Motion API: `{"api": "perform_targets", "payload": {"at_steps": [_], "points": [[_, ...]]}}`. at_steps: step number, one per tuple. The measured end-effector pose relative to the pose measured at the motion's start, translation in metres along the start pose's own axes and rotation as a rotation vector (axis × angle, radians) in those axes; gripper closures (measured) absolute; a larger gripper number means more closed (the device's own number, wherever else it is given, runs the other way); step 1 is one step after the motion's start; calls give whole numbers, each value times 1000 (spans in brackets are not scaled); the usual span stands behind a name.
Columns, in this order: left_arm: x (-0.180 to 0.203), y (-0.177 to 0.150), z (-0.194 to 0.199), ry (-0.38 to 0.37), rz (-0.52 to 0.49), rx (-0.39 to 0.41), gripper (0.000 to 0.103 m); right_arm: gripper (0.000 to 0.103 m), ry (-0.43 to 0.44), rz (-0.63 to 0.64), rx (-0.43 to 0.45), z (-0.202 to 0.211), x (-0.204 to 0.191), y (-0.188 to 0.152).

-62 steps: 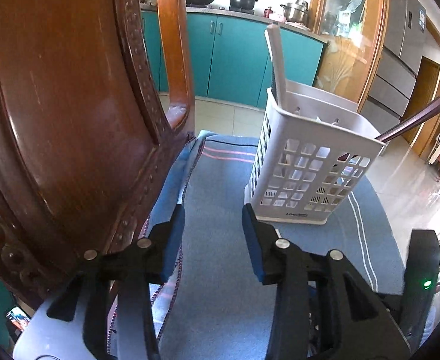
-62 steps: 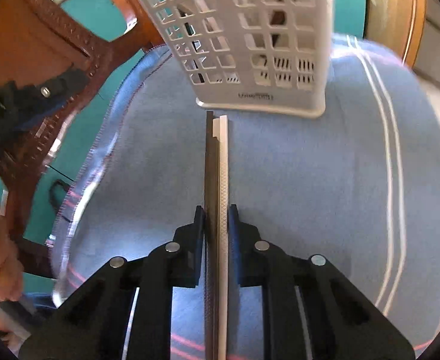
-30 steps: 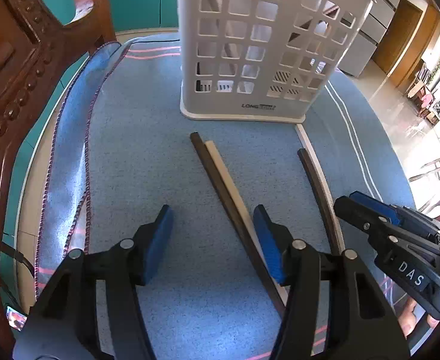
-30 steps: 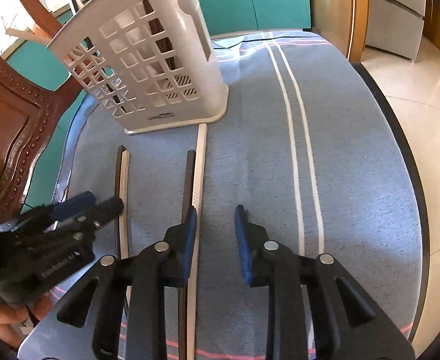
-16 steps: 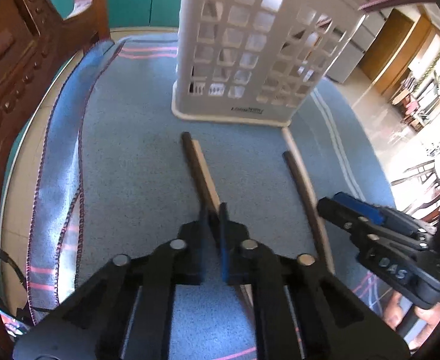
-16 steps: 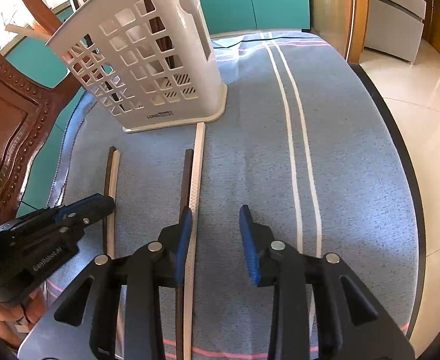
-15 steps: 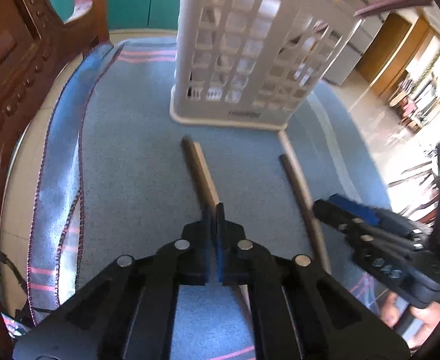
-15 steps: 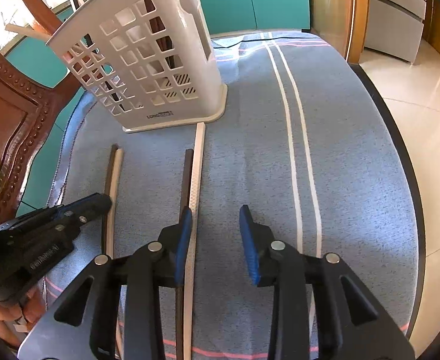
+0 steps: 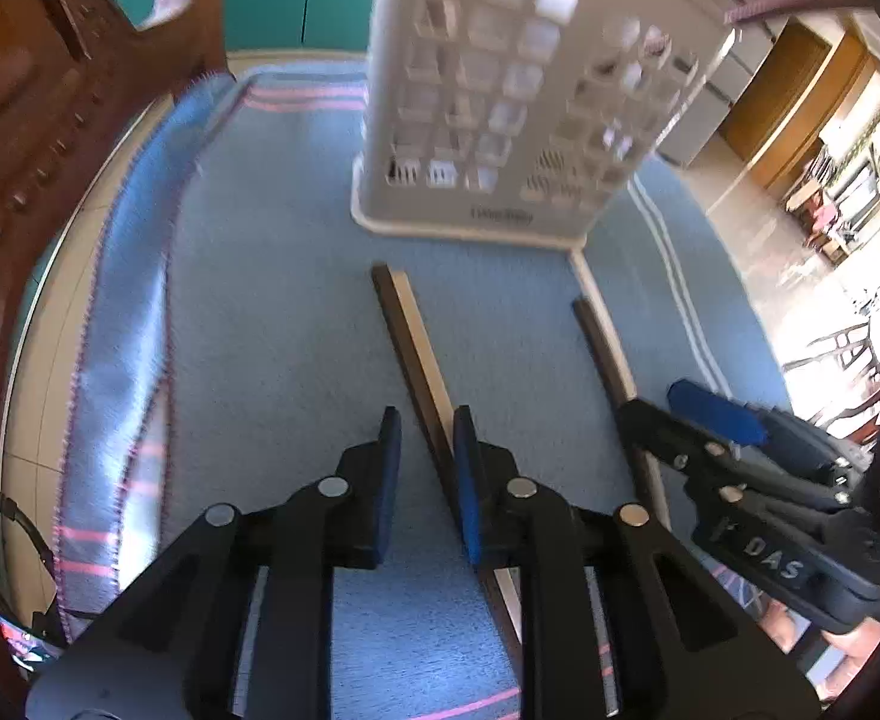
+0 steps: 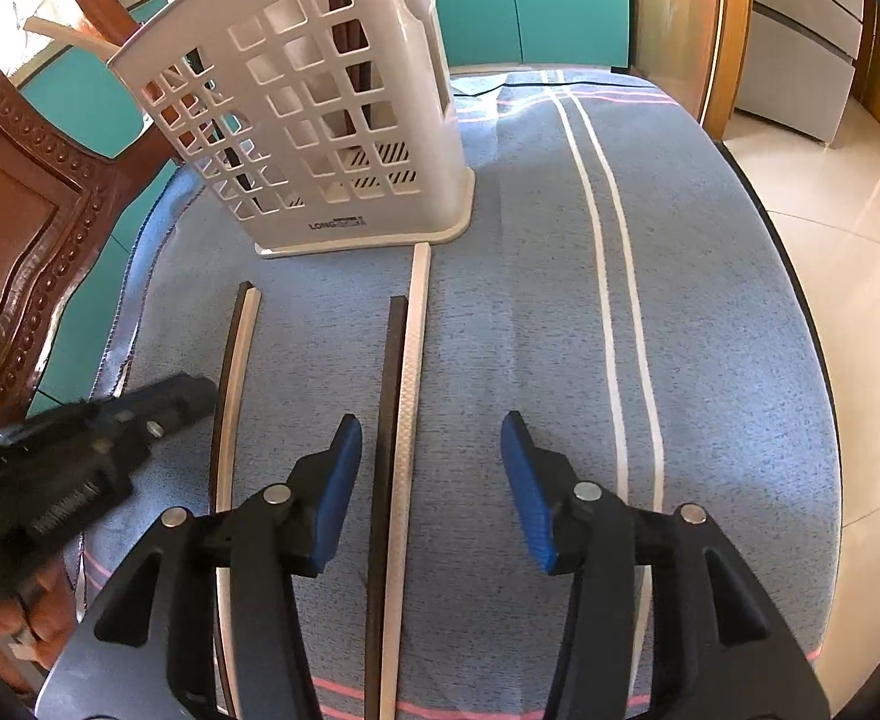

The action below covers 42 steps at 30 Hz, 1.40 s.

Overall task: Organize utensils
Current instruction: 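Lower both open tools to the last light and dark chopsticks on the mat, then align the left tool over a dark chopstick while the right tool aligns over a light one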

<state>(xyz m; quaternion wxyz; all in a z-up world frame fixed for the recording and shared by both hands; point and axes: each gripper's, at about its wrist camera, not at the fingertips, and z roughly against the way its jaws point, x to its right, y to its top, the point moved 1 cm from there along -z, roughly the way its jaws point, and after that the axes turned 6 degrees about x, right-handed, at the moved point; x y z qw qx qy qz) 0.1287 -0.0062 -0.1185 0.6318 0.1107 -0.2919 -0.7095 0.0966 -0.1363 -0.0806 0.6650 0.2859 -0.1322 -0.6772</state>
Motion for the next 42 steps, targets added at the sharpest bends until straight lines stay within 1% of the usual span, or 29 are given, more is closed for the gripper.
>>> {"api": "perform_targets", "payload": {"at_steps": [2, 4, 5, 6, 9, 10, 11, 14, 16, 18, 20, 22, 24, 26, 29, 31, 33, 35, 37, 39, 41, 42], "points": [[6, -3, -1, 31, -23, 10, 77, 55, 1, 0, 0, 0, 0, 0], [10, -9, 0, 65, -23, 27, 77, 55, 7, -10, 4, 1, 2, 0], [13, -11, 1, 76, -23, 32, 80, 55, 8, -20, 7, 2, 4, 0], [15, -13, 1, 84, -22, 38, 87, 55, 7, -26, 11, 2, 5, 0], [16, -14, 4, 54, 31, 48, 91, 55, -4, -42, 22, 4, 9, 2], [15, -14, 8, 44, 48, 60, 97, 55, -5, -46, 22, 4, 10, 2], [13, -15, 17, 43, 51, 83, 101, 55, -8, -51, 21, 3, 11, 2], [14, -11, 39, 34, 52, 141, 101, 55, -11, -49, 20, 2, 9, 3], [12, -9, 54, 18, 77, 181, 101, 55, -8, -47, 20, 1, 7, 3], [2, -10, 61, 32, 108, 202, 101, 55, -9, -41, 19, 0, 5, 3], [-12, -10, 60, 70, 151, 188, 101, 55, -13, -36, 20, 0, 3, 3], [-24, -9, 57, 79, 186, 155, 93, 55, -16, -28, 21, -1, 2, 3], [-34, -10, 56, 84, 227, 128, 71, 53, -18, -20, 21, -2, 0, 3], [-40, -10, 58, 100, 233, 122, 67, 50, -19, -11, 20, -2, -3, 3], [-42, -11, 65, 111, 221, 127, 63, 49, -20, 6, 19, -3, -7, 1], [-42, -11, 65, 126, 208, 129, 58, 49, -22, 14, 19, -3, -8, 1], [-41, -12, 66, 143, 196, 126, 51, 48, -26, 23, 21, -3, -10, 0], [-34, -11, 57, 152, 192, 121, 48, 48, -27, 35, 24, -3, -11, -2], [-34, -10, 55, 156, 198, 120, 45, 49, -7, 54, 22, -3, -14, -3], [-36, -9, 54, 165, 205, 123, 44, 58, -14, 76, 23, -3, -18, -3], [-38, -9, 54, 175, 206, 123, 43, 80, -13, 76, 19, -4, -17, -2], [-39, -9, 54, 181, 206, 122, 43, 85, -2, 67, 12, -4, -15, -2]]}}
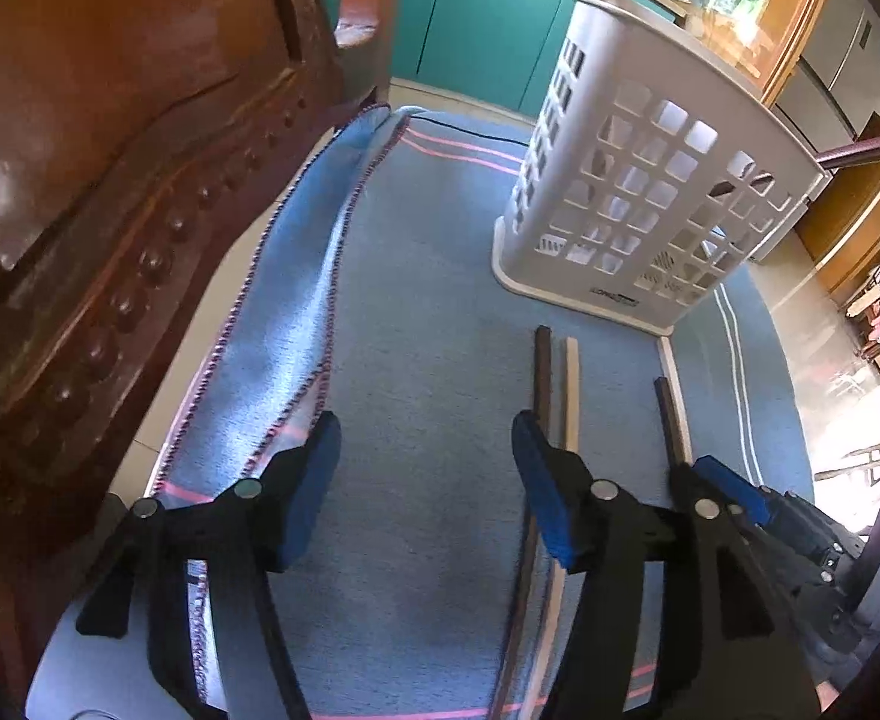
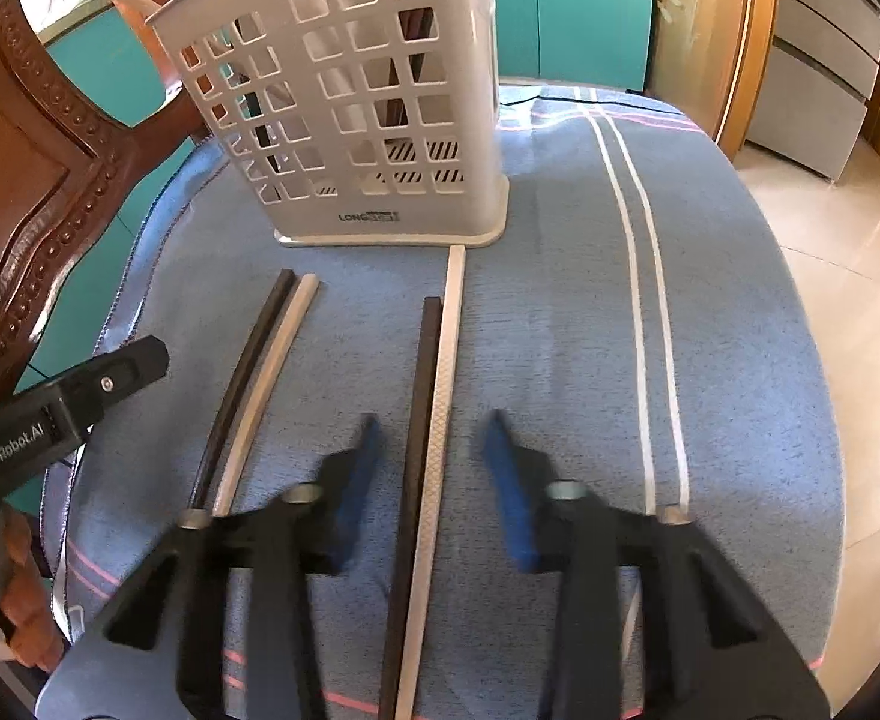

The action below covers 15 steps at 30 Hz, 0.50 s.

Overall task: Organize utensils
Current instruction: 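Align the left tool over a dark chopstick while the right tool aligns over a light one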

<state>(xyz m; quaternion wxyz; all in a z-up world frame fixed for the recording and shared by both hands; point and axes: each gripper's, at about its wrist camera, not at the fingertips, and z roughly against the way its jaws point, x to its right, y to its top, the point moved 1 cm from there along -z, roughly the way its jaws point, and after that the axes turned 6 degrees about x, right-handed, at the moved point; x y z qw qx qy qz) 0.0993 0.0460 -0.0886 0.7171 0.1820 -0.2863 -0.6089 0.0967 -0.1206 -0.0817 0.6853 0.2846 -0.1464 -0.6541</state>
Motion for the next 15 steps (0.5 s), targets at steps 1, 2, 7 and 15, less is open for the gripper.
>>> {"api": "perform_targets", "payload": {"at_steps": [1, 2, 7, 15], "points": [[0, 0, -1, 6, -2, -2, 43, 89, 16, -9, -8, 0, 2, 1], [0, -1, -2, 11, -6, -5, 43, 89, 24, -15, -12, 0, 3, 1], [10, -5, -11, 21, -57, -25, 42, 90, 8, -27, -10, 4, 11, 1], [38, -20, -17, 41, -203, -45, 38, 84, -14, -58, 18, 10, 22, 6]]}}
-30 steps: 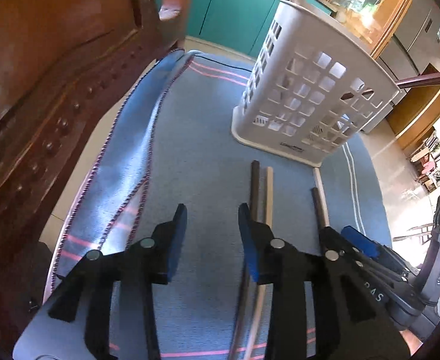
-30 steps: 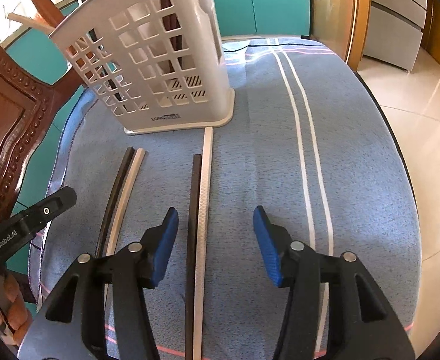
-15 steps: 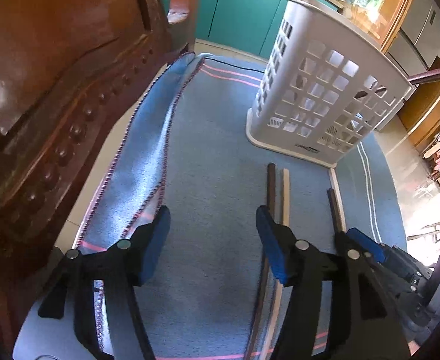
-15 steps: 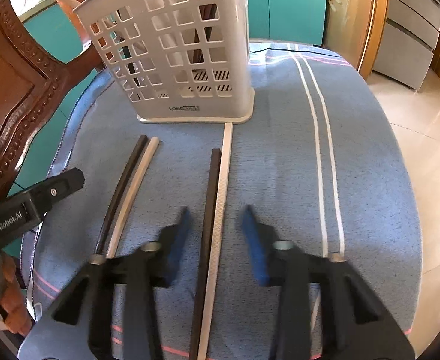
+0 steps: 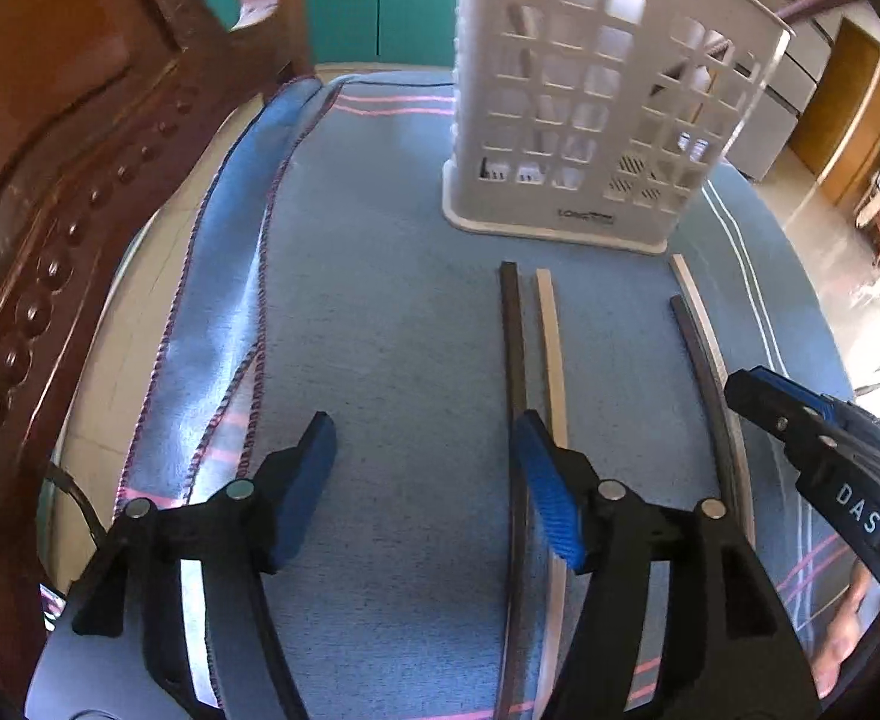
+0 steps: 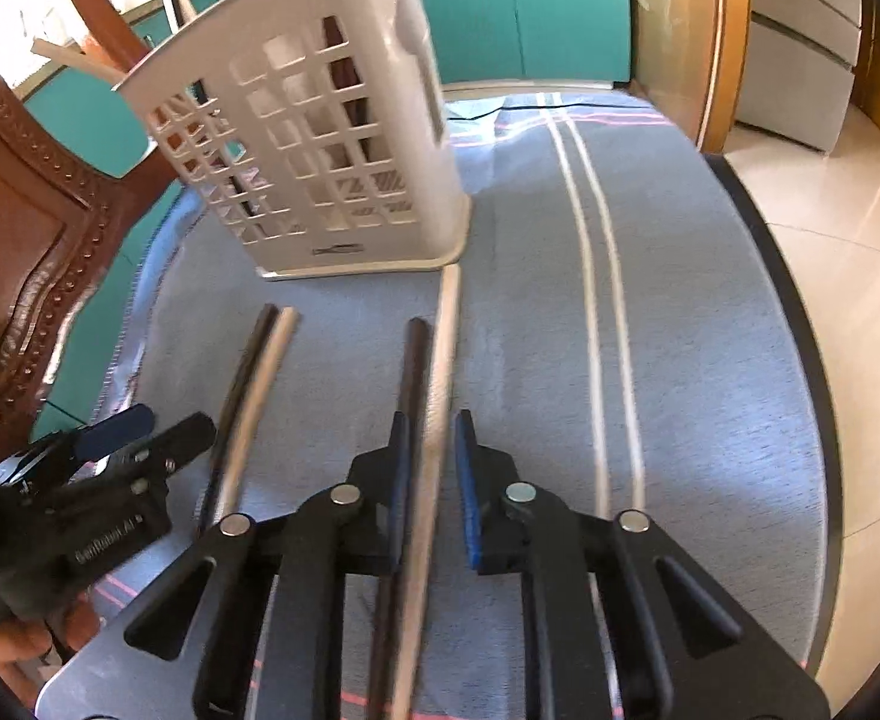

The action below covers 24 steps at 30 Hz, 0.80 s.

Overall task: Organize utensils
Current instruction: 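Align the left tool over a dark chopstick while the right tool aligns over a light one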

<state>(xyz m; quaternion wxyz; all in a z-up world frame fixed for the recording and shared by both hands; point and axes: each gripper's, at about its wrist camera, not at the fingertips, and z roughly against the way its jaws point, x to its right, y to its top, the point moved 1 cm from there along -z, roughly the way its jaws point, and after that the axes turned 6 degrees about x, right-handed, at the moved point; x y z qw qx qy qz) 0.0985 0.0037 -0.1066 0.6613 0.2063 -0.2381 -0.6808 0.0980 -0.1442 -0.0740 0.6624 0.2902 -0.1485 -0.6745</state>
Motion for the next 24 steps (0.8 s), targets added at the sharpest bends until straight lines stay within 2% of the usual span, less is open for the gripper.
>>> {"api": "perform_targets", "payload": {"at_steps": [5, 13, 19, 24], "points": [[4, -1, 2, 11, -20, 7, 36, 79, -19, 29, -10, -6, -5, -3], [10, -4, 6, 42, -43, 10, 36, 79, -57, 52, 0, -4, -6, -6], [4, -4, 10, 92, -47, 23, 36, 65, -61, 72, 2, -6, -13, -6], [7, -8, 11, 78, -59, 21, 36, 62, -70, 88, 9, -7, -16, -7]]}}
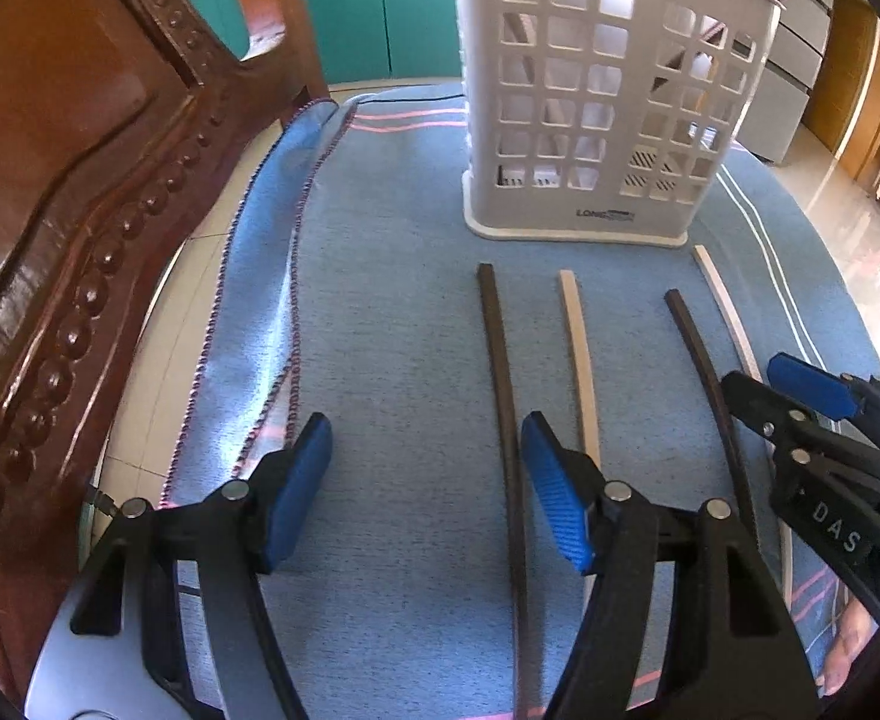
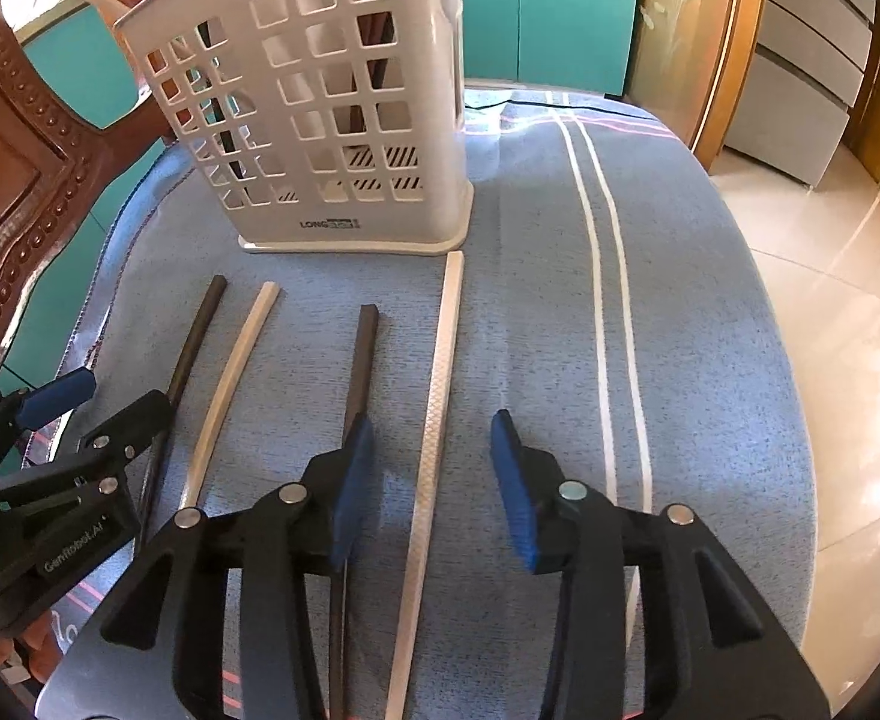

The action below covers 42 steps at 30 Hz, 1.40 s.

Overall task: Organize utensils
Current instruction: 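Align the left tool over a dark chopstick while the right tool aligns over a light one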

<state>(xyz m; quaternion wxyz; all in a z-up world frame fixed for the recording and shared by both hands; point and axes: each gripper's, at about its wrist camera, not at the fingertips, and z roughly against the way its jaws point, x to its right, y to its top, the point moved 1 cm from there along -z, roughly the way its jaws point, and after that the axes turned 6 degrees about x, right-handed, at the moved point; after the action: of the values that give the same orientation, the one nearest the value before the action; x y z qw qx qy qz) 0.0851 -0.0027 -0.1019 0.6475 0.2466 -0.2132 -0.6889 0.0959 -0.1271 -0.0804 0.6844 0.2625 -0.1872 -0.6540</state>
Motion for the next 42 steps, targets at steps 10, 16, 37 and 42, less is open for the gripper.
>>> {"api": "perform_targets", "payload": {"at_steps": [10, 16, 37, 42], "points": [[6, -3, -2, -29, -20, -20, 45, 87, -1, 5, 3, 3, 0, -3], [4, -2, -4, -31, -10, -22, 49, 90, 8, -22, -6, 3, 7, -1], [3, 1, -5, -15, -17, -23, 44, 82, -2, -3, -1, 2, 2, 0], [4, 1, -5, -14, -18, -23, 44, 78, 2, 4, 0, 2, 1, 0]]}}
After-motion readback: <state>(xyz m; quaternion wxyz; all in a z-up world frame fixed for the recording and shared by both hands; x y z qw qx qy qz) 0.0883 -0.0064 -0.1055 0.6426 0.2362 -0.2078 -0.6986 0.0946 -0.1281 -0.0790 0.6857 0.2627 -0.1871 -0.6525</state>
